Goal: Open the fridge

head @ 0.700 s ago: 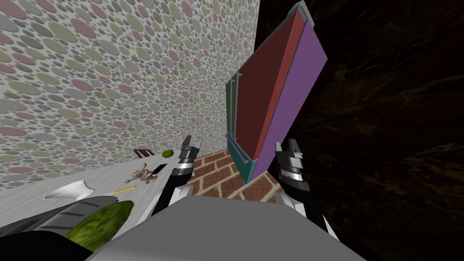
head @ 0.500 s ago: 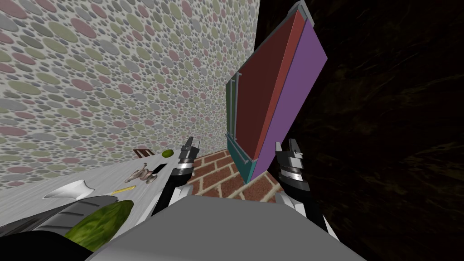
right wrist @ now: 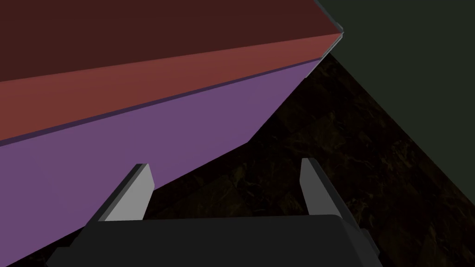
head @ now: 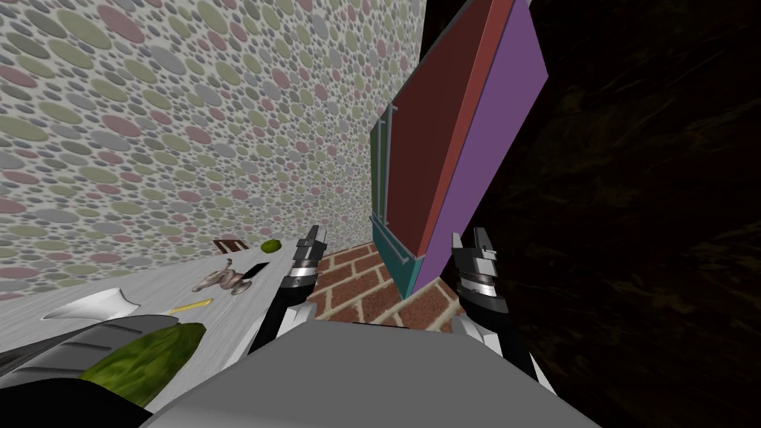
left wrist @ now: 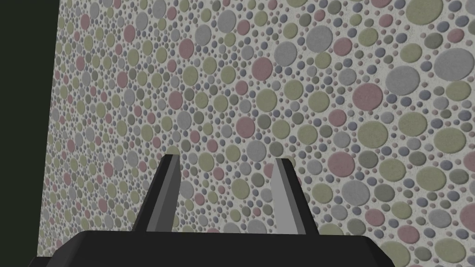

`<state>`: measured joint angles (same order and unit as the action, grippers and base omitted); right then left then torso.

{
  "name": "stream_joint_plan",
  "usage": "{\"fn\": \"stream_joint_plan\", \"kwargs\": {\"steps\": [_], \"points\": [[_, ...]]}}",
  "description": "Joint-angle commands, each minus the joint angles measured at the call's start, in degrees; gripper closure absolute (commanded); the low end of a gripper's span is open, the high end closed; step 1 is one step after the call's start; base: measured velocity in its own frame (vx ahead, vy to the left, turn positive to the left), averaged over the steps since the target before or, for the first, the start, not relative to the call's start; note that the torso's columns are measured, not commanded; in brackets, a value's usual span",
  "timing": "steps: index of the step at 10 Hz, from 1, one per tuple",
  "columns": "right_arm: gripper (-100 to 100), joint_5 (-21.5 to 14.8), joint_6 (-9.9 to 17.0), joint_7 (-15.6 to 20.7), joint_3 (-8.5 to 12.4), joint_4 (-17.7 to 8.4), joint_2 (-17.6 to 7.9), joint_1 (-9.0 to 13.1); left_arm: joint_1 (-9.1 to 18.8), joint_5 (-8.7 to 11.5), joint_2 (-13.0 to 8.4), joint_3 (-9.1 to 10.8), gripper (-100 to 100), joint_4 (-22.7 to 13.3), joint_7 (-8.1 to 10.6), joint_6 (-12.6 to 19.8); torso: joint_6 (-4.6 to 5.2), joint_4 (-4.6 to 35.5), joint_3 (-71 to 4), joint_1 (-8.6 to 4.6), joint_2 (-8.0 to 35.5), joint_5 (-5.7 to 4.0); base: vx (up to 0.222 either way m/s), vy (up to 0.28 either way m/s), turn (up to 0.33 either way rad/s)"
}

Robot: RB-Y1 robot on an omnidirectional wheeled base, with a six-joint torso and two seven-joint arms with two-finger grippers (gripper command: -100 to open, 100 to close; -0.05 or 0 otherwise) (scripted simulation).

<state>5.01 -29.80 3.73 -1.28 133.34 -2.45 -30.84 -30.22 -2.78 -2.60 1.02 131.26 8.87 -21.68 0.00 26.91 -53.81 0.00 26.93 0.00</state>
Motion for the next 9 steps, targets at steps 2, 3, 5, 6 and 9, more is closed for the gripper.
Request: {"fn": "stream_joint_plan", "kwargs": {"steps": [2,3,5,6,9], "points": [[0,0.00,0.00,0.00,0.00,0.00,0.00,0.00,0.00,0.00,0.00,0.00,0,0.00,0.00,0.00,0.00,8.46,-16.92,0.00,8.46,0.00,0.000,0.000,0.000],[-100,-0.67,0.02,1.33,-0.62,-1.06,-1.68,0.90,0.00,0.00,0.00,0.00,0,0.00,0.00,0.00,0.00,12.69,-25.38,0.00,12.69,0.00,0.060,0.018,-0.053],[-100,-1.69,0.07,3.35,-1.57,-2.55,-3.24,2.23,-0.02,0.00,0.01,0.00,0,-0.02,0.00,0.00,0.00,15.07,-30.59,0.12,14.93,0.03,0.105,0.051,-0.063],[-100,-2.35,0.10,4.68,-2.20,-3.50,-4.04,3.10,-0.02,0.00,0.01,0.00,0,-0.02,0.00,0.00,0.00,15.24,-30.84,0.10,15.08,0.03,0.147,0.052,-0.080],[-100,-4.92,0.23,9.55,-4.67,-6.99,-6.45,6.39,-0.03,0.00,0.01,0.00,0,-0.02,0.00,0.00,0.00,15.36,-30.77,0.00,15.33,-0.01,0.163,0.056,-0.087]]}}
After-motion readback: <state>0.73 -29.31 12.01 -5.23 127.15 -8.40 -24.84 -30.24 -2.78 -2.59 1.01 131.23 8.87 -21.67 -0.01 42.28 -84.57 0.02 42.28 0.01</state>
